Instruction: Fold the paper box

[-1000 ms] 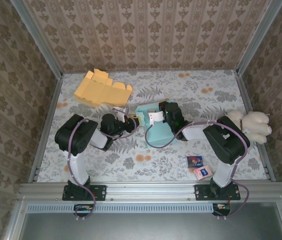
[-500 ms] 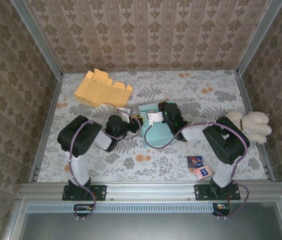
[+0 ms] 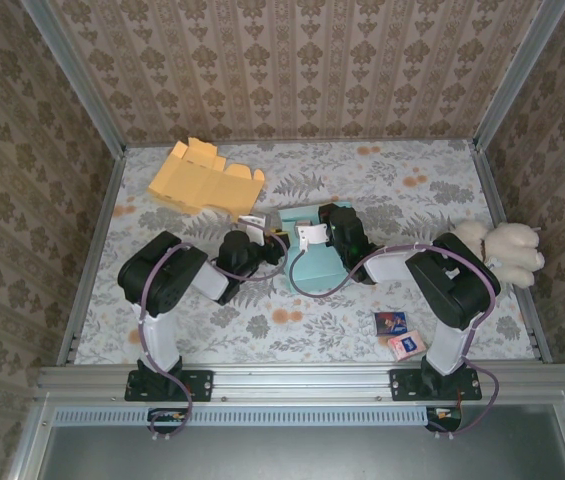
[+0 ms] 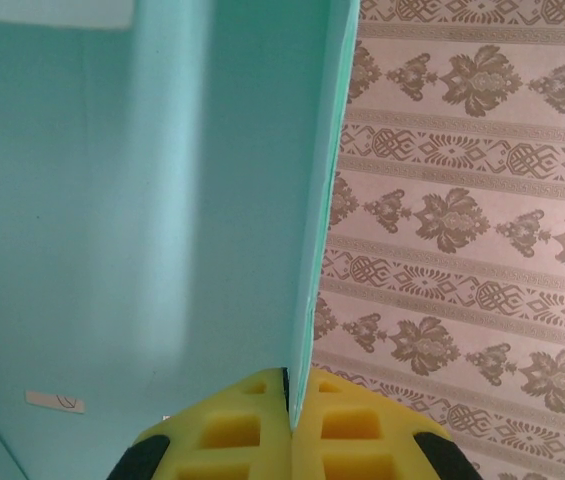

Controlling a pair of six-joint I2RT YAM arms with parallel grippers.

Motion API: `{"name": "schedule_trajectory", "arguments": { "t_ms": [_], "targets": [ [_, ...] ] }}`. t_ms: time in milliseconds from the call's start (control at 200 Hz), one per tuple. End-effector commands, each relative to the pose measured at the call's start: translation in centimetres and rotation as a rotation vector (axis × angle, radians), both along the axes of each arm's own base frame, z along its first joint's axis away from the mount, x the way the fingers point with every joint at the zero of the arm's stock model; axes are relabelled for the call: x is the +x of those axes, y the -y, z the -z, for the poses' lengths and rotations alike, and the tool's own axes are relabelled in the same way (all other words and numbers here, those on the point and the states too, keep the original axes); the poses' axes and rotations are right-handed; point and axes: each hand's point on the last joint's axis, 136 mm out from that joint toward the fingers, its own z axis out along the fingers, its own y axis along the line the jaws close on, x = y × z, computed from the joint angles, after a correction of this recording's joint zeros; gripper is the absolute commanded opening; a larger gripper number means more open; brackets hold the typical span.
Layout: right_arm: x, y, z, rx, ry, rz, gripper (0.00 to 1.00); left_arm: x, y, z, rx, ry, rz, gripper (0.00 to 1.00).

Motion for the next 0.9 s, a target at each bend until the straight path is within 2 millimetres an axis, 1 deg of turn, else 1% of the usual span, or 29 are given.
{"name": "schedule_trajectory", "arguments": {
  "t_ms": [0, 155, 270, 470, 675, 810, 895],
  "targets": [
    [-2.3, -1.8, 3.1, -0.025, -0.097, -0.092, 0.00, 1.4, 0.8, -2.2, -0.024, 0.080, -0.022, 0.34],
    [-2.4, -1.8, 3.5, -0.017, -0.103, -0.088, 0.00, 2.1, 1.1, -2.3, -0.027, 0.107, -0.057, 0.32],
    [-2.5, -1.9, 3.6, -0.001, -0.109, -0.084, 0.00, 2.5, 1.5, -2.0, -0.014, 0.122, -0.078, 0.31],
    [-2.7, -2.1, 4.3, 0.010, -0.119, -0.084, 0.00, 2.5, 2.4, -2.2, 0.023, 0.176, -0.108, 0.30],
    [-2.8, -2.1, 4.5, 0.025, -0.119, -0.074, 0.00, 2.6, 2.8, -2.1, 0.059, 0.206, -0.152, 0.24],
    [-2.9, -2.2, 4.3, 0.030, -0.084, -0.068, 0.00, 3.0, 2.1, -1.7, 0.077, 0.206, -0.220, 0.15],
    [-3.1, -2.5, 4.4, 0.016, -0.062, -0.067, 0.03, 3.1, 2.3, -1.7, 0.071, 0.205, -0.223, 0.14]
  ]
}}
